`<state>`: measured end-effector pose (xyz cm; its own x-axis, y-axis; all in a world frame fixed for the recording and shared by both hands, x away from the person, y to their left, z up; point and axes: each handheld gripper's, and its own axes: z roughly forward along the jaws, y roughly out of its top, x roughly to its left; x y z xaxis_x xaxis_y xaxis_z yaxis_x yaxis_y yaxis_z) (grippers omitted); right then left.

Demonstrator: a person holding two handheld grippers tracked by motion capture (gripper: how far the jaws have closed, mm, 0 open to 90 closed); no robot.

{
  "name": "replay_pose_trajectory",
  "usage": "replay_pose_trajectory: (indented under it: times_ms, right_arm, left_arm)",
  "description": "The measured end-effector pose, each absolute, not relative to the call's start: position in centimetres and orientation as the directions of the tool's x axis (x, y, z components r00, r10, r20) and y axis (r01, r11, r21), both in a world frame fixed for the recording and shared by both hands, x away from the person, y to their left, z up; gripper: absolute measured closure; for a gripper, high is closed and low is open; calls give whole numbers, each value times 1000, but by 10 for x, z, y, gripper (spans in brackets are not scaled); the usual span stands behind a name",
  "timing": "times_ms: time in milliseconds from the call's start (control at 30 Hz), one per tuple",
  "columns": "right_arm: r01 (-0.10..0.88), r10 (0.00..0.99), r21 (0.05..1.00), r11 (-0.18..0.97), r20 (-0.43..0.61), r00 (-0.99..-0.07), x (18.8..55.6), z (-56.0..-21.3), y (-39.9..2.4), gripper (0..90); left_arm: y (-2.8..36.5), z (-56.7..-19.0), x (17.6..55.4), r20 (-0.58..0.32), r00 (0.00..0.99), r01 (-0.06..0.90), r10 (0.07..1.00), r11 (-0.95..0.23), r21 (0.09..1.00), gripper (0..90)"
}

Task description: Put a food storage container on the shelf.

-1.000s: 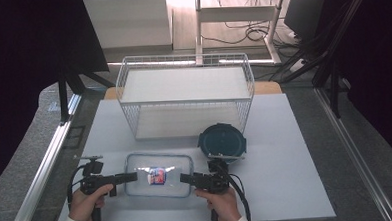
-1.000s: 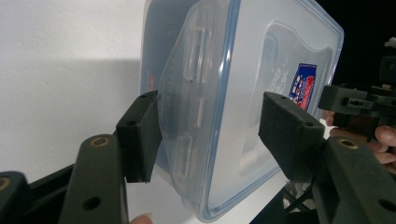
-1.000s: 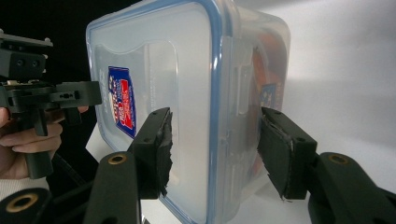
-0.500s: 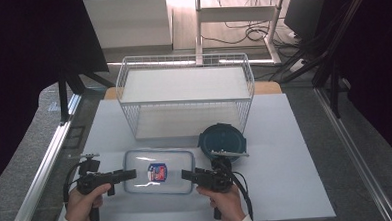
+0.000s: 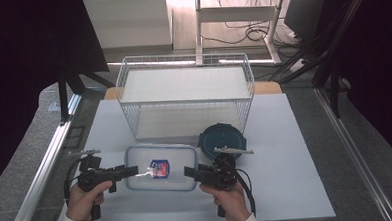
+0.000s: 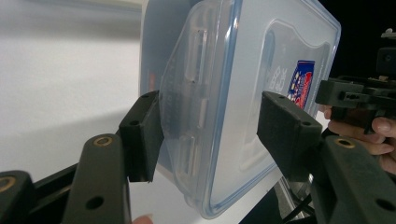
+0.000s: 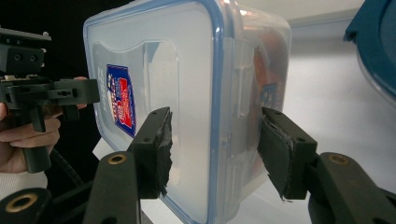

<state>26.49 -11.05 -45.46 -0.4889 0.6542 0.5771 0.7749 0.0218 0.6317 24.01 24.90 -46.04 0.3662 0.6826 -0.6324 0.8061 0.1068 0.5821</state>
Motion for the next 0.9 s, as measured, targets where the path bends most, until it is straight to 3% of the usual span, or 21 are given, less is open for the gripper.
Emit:
replay_pose_trajectory:
  times_ms: [900]
  right_arm:
    - [708, 666, 705, 39, 510, -544, 290, -406, -121, 461]
  left_arm:
    - [242, -422, 272, -623, 435, 763, 650, 101, 638, 422]
